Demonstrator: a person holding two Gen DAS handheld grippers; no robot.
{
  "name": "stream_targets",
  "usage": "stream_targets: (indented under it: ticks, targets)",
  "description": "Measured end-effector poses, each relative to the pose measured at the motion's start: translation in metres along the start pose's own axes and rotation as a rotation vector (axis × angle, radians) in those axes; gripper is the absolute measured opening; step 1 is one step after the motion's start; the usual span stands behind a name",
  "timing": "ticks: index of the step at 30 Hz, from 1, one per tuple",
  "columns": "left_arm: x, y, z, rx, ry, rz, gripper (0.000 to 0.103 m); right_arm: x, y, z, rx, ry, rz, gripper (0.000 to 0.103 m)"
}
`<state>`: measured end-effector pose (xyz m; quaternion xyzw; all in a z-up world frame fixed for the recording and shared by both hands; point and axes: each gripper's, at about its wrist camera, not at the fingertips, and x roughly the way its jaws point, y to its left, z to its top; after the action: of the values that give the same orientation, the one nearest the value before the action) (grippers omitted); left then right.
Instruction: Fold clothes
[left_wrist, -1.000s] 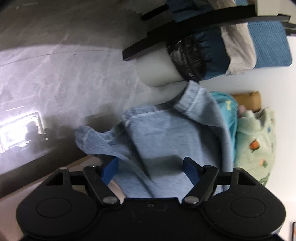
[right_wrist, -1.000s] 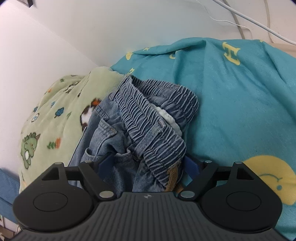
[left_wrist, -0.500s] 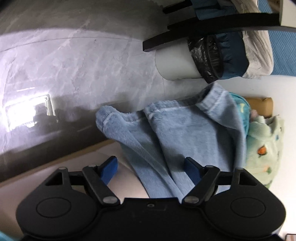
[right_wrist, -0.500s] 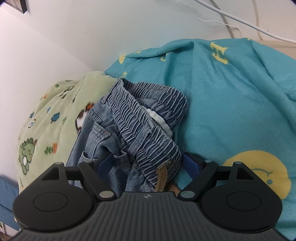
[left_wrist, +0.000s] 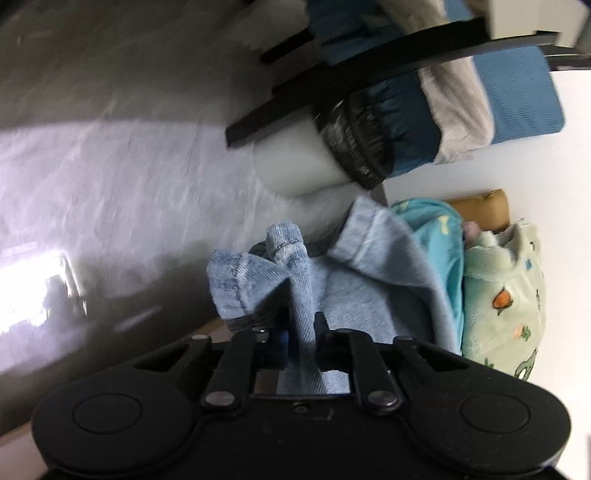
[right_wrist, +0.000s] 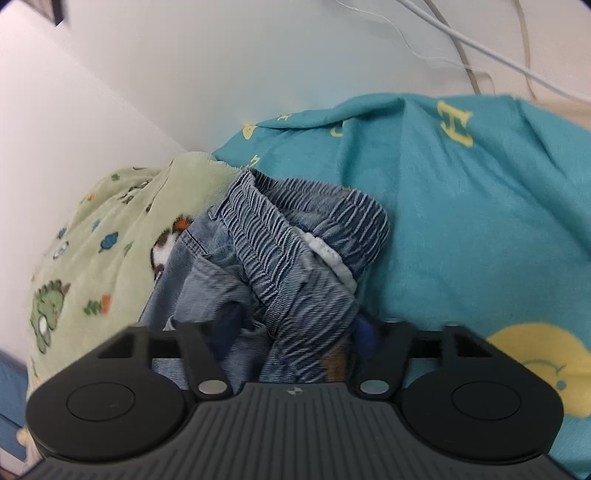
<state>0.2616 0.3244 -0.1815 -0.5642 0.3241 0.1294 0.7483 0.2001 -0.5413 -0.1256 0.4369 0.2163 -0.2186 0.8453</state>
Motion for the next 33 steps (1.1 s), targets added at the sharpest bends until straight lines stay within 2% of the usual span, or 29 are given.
stream_targets:
  ticks: [1, 2, 8, 13, 16, 18, 22, 25, 29, 33]
  targets:
    - [-0.006, -0.006, 0.0, 0.026, -0.024, 0.005, 0.009, -0.003, 0.0, 0.002, -0.001, -0.007, 0.01, 0.028]
    - [-0.011, -0.011, -0.001, 0.052, -0.047, 0.009, 0.009, -0.006, 0.0, 0.005, 0.003, -0.016, 0.021, 0.024]
    - [-0.055, -0.05, -0.005, 0.119, -0.155, -0.059, 0.008, -0.036, 0.012, 0.019, 0.013, -0.068, 0.1, 0.017]
    - [-0.099, -0.097, -0.008, 0.219, -0.171, -0.112, 0.007, -0.065, 0.029, 0.046, 0.033, -0.098, 0.174, 0.015]
    - [-0.127, -0.117, -0.015, 0.254, -0.178, -0.151, 0.007, -0.08, 0.04, 0.066, 0.012, -0.078, 0.188, 0.015]
    - [-0.143, -0.12, -0.018, 0.243, -0.17, -0.166, 0.007, -0.094, 0.047, 0.076, -0.006, -0.085, 0.192, 0.014]
    - [-0.17, -0.098, -0.029, 0.204, -0.143, -0.179, 0.007, -0.128, 0.036, 0.092, 0.014, -0.113, 0.226, 0.014]
    - [-0.181, -0.062, -0.043, 0.158, -0.104, -0.132, 0.007, -0.152, 0.005, 0.093, 0.03, -0.11, 0.225, 0.015]
    - [-0.183, -0.015, -0.055, 0.097, -0.031, -0.044, 0.007, -0.164, -0.05, 0.078, 0.031, -0.049, 0.155, 0.015]
    - [-0.177, 0.007, -0.052, 0.059, 0.006, 0.004, 0.008, -0.165, -0.084, 0.055, -0.008, -0.006, 0.089, 0.016]
